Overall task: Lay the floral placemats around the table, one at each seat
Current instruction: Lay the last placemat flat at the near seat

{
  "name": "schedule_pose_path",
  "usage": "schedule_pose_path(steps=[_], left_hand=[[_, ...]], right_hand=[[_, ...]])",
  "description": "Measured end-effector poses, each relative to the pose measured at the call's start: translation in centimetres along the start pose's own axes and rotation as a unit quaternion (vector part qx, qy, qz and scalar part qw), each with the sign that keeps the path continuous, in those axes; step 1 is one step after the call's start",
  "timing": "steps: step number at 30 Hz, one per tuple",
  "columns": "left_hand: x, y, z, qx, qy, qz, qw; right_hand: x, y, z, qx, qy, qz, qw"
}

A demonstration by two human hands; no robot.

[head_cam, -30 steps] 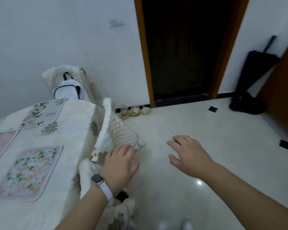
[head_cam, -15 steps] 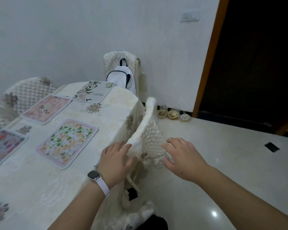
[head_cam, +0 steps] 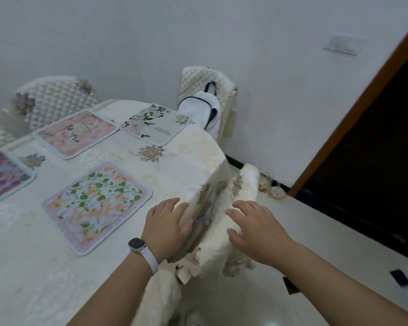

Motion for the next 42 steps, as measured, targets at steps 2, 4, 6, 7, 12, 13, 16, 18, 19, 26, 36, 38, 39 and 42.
schedule_pose_path(steps=[2,4,6,7,12,13,16,18,19,26,36,38,39,42], left_hand=[[0.0,-0.3,3.8,0.008,-0.050,-0.009,0.999],[-0.5,-1.0,7.2,0.012,-0.096,-0.022,0.995],[-1.6,-1.8,10.8,0.024,-0.142,-0.029,0.989],[-2.3,-2.3,12.5,0.034,-0.165,-0.032,0.985],[-5.9,-4.4,19.4,0.075,-0.286,-0.050,0.954],[-6.7,-4.6,20.2,0.080,-0.304,-0.048,0.948],[-8.5,-4.7,22.3,0.083,-0.349,-0.036,0.933],[-9.5,-4.8,23.5,0.072,-0.387,-0.036,0.919],[-9.9,-4.9,24.2,0.071,-0.406,-0.038,0.910],[-11.1,-3.5,28.1,0.066,-0.531,0.003,0.845],[-10.2,2.8,31.6,-0.101,-0.650,-0.035,0.753],[-10.2,3.3,31.9,-0.132,-0.672,-0.086,0.723],[-10.3,3.5,32.0,-0.156,-0.690,-0.120,0.697],[-10.6,4.0,32.6,-0.193,-0.723,-0.180,0.638]], right_hand=[[3.0,0.9,2.0,0.007,-0.044,0.004,0.999],[5.4,1.9,3.8,0.012,-0.079,0.012,0.997],[7.5,3.3,5.7,0.009,-0.121,0.027,0.992],[8.5,4.0,6.6,0.009,-0.139,0.036,0.990],[13.0,7.1,10.6,0.013,-0.206,0.058,0.977],[13.8,8.0,11.1,0.017,-0.214,0.070,0.974],[15.9,10.6,12.1,0.044,-0.213,0.102,0.971],[17.3,12.3,12.5,0.075,-0.199,0.124,0.969],[18.0,13.0,12.7,0.088,-0.194,0.133,0.968],[23.6,17.7,13.3,0.141,-0.167,0.200,0.955],[30.4,25.7,13.7,0.230,-0.033,0.289,0.929],[30.7,26.8,13.6,0.262,0.000,0.296,0.918],[30.9,27.1,13.6,0.286,0.020,0.291,0.913],[31.7,27.5,13.2,0.343,0.099,0.257,0.898]])
Point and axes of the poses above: each hand's wrist, its own x-axis towards the middle knuckle, its own y-axis out of the palm, z = x × y, the point moved 7 cm from there along x, towards the middle knuckle, and after that the axes turned 10 degrees about -z, right-handed, at the moved point
